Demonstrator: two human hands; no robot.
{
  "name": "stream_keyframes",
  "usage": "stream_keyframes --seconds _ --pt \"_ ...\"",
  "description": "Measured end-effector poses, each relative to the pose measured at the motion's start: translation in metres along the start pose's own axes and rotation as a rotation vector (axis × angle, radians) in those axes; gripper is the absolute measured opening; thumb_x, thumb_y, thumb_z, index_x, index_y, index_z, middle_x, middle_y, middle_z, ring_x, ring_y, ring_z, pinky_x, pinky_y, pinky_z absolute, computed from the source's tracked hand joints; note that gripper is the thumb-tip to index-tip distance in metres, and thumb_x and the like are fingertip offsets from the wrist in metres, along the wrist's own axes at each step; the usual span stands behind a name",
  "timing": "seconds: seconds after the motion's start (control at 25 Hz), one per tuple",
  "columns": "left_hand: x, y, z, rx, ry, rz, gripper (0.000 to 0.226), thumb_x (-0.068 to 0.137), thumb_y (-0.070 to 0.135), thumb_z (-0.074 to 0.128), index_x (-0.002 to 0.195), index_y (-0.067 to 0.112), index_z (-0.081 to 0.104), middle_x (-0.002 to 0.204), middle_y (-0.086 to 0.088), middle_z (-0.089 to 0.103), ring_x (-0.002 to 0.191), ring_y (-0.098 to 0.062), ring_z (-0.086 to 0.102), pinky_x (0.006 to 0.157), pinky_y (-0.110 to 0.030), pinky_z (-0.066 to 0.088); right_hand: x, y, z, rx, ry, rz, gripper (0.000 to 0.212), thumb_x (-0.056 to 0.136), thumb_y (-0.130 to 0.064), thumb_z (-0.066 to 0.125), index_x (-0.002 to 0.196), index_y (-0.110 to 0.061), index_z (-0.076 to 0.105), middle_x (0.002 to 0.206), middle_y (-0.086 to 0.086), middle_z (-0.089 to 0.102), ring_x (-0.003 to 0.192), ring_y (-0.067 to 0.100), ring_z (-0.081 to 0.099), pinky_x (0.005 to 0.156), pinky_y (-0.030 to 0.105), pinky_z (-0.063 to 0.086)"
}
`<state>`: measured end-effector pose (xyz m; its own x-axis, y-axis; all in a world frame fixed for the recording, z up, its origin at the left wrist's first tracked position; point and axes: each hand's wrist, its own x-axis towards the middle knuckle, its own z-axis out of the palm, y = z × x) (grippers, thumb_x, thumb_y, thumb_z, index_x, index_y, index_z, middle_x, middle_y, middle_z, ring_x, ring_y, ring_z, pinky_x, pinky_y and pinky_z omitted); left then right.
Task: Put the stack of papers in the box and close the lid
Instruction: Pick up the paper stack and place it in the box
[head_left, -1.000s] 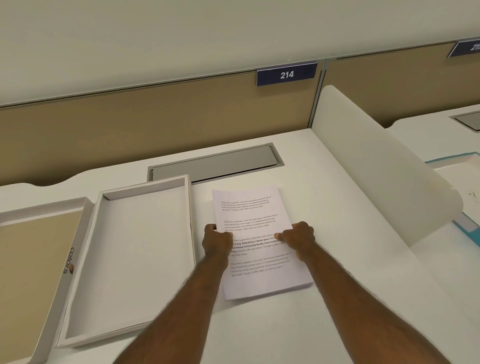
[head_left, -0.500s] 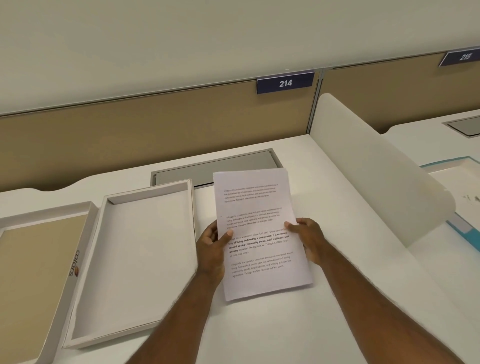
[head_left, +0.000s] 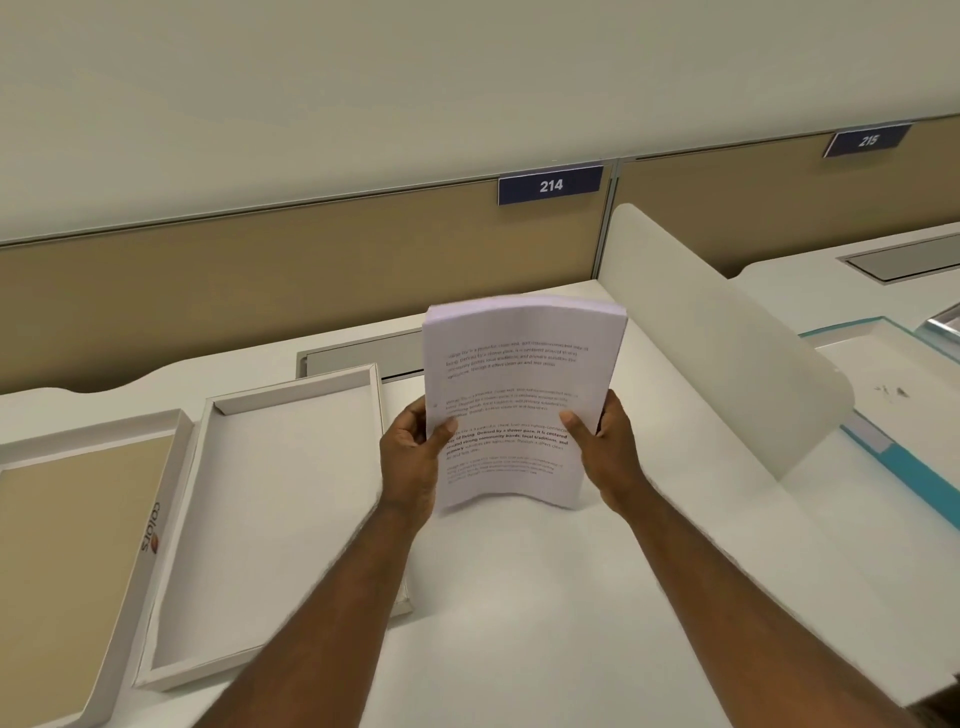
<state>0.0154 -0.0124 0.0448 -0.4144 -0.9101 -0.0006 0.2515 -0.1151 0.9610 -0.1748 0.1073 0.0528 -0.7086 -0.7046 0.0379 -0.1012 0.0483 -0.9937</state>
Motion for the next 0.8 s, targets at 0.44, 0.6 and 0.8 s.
stream_keyframes --seconds 0.44,0.6,0.8 --pt "0.002 0.01 0.014 0.301 0.038 0.131 0.04 0.09 0.021 0.065 0.123 0.024 0.044 0.107 0.023 0.062 0.102 -0.002 0.064 0.076 -0.017 0.056 -0.007 -0.013 0.023 -0.025 0.183 -0.103 0.047 0.078 -0.026 0.077 0.119 -0.018 0.055 0.108 0.001 0.068 0.097 0.018 0.067 0.081 0.032 0.059" --pt "0.005 0.008 0.018 0.379 0.032 0.141 0.021 0.097 0.021 0.051 0.114 0.027 0.04 0.103 0.021 0.059 0.092 -0.001 0.063 0.065 -0.014 0.055 -0.005 -0.01 0.028 -0.061 0.19 -0.122 0.032 0.089 -0.026 0.064 0.118 -0.014 0.055 0.105 0.003 0.067 0.093 0.022 0.064 0.076 0.03 0.057" --pt "0.005 0.005 0.011 0.541 0.017 0.168 0.016 0.099 0.024 0.047 0.112 0.023 0.037 0.103 0.014 0.059 0.084 0.0 0.062 0.056 -0.004 0.05 -0.01 0.014 0.021 -0.27 0.127 -0.107 0.032 0.096 -0.021 0.053 0.123 -0.005 0.045 0.111 0.011 0.065 0.088 0.02 0.058 0.071 0.024 0.047"
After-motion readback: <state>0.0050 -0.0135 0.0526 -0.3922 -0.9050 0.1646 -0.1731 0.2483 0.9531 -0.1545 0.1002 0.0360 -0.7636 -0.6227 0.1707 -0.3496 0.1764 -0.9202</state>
